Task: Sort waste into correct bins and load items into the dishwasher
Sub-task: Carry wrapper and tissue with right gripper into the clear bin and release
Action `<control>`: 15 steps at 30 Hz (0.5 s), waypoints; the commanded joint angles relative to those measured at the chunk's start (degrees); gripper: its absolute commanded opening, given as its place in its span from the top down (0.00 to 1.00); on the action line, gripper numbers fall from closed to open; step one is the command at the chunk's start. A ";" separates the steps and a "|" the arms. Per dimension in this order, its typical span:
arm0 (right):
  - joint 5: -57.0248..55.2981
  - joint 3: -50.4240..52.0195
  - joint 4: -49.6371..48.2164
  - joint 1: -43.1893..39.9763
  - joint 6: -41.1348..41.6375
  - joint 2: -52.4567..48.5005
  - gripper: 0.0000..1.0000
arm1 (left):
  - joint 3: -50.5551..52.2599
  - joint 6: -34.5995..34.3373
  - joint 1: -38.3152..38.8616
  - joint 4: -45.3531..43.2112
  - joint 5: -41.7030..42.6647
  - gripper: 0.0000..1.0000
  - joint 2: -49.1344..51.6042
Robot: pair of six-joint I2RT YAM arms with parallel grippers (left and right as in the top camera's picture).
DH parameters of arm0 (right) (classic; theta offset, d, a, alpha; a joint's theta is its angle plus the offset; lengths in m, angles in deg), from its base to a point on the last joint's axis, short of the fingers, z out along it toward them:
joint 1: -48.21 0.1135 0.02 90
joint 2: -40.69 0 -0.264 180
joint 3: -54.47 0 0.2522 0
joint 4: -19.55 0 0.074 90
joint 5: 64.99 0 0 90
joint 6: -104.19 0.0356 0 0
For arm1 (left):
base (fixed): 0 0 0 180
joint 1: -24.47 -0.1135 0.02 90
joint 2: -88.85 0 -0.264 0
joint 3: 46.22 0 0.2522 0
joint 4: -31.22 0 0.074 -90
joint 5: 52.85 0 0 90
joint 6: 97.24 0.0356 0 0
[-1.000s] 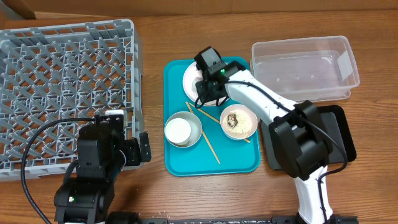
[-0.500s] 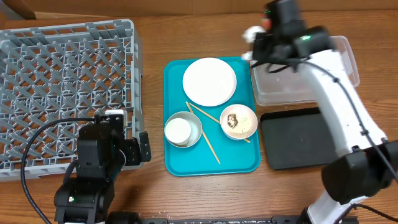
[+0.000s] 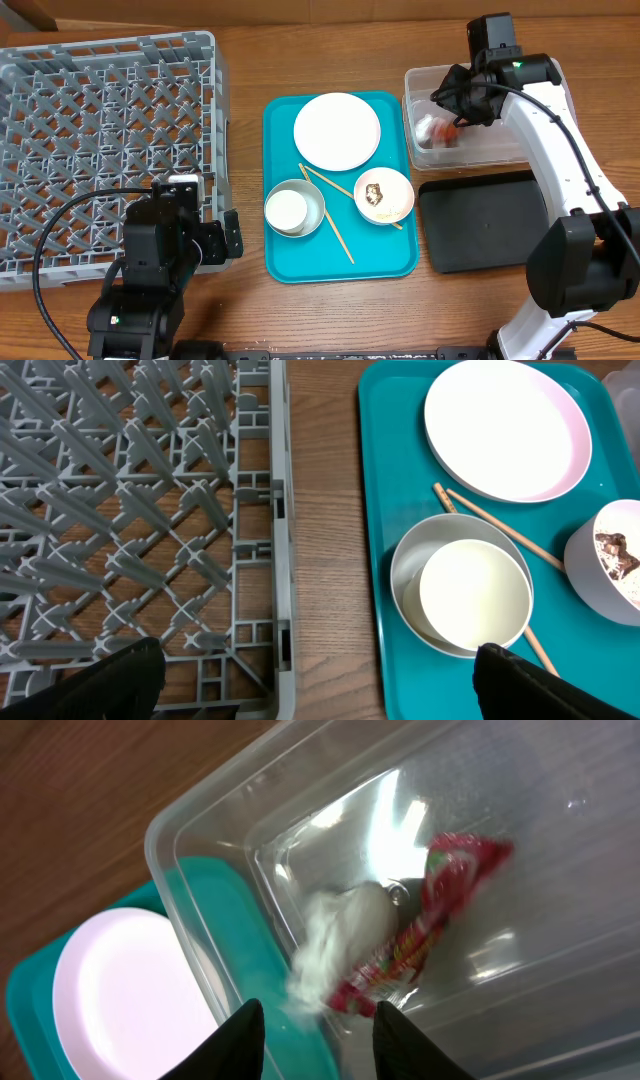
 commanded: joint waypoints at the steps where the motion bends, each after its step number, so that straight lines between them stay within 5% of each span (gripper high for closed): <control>1: 0.50 -3.54 1.92 -0.07 -3.69 1.84 0.62 | -1.11 -0.20 0.26 -0.24 -0.31 0.00 -0.17; 15: 14.21 -5.55 19.89 2.32 -24.11 11.45 0.58 | -1.11 -0.20 0.26 -0.26 -0.33 0.00 -0.15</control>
